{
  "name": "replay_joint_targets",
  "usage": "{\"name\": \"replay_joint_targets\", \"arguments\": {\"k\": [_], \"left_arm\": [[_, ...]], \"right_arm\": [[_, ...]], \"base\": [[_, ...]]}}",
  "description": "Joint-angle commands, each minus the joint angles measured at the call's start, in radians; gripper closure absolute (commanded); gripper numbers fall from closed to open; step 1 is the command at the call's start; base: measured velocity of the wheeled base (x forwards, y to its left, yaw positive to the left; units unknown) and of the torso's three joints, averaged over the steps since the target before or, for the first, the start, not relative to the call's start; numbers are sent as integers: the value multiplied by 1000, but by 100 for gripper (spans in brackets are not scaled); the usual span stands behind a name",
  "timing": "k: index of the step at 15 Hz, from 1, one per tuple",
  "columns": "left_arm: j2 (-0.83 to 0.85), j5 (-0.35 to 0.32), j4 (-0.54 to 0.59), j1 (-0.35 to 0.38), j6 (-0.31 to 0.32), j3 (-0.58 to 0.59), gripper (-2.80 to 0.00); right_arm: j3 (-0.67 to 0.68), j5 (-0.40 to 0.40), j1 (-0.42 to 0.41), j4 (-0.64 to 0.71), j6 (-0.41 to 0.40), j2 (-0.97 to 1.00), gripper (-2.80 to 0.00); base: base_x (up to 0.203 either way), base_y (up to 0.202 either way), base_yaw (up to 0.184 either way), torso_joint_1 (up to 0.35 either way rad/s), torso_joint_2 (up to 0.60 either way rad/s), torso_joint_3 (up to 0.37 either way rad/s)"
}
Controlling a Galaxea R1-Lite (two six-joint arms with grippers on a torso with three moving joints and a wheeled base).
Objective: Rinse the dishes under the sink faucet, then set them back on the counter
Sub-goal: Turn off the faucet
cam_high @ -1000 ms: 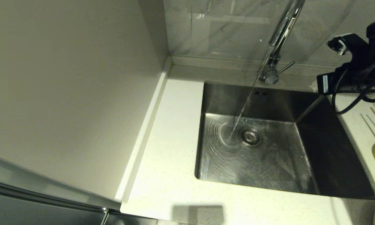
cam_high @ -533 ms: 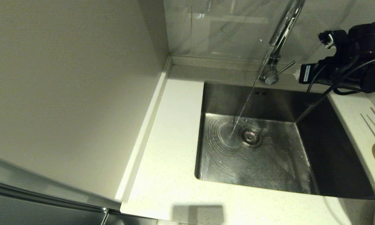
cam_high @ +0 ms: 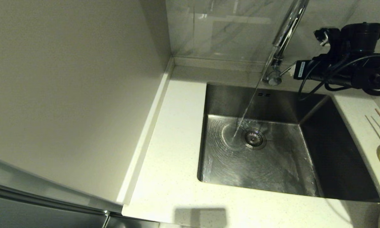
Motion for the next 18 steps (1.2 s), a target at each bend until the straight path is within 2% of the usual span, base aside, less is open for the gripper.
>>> {"name": "replay_joint_targets", "arguments": {"k": [1,4,8,12,14,16,18], "left_arm": [[-2,0,0,0,-1,0,0],[-2,0,0,0,-1,0,0],[-2,0,0,0,-1,0,0],[-2,0,0,0,-1,0,0],[-2,0,0,0,-1,0,0],[-2,0,0,0,-1,0,0],[-2,0,0,0,-1,0,0]], "right_arm": [[-56,0,1,-3,2,56,0],[-113,-1,1,-3,3,98,0],[-112,-1,0,-3,5,94,0],[-41,0,-26,14,1,-4,0],[9,-5,-37,72,-6,-80,0],[68,-15,-55,168,-42,-177,0],[170,-43,-90,248,-134,-292,0]], "base": [[0,0,0,0,0,0],[0,0,0,0,0,0],[0,0,0,0,0,0],[0,0,0,0,0,0],[0,0,0,0,0,0],[0,0,0,0,0,0],[0,0,0,0,0,0]]}}
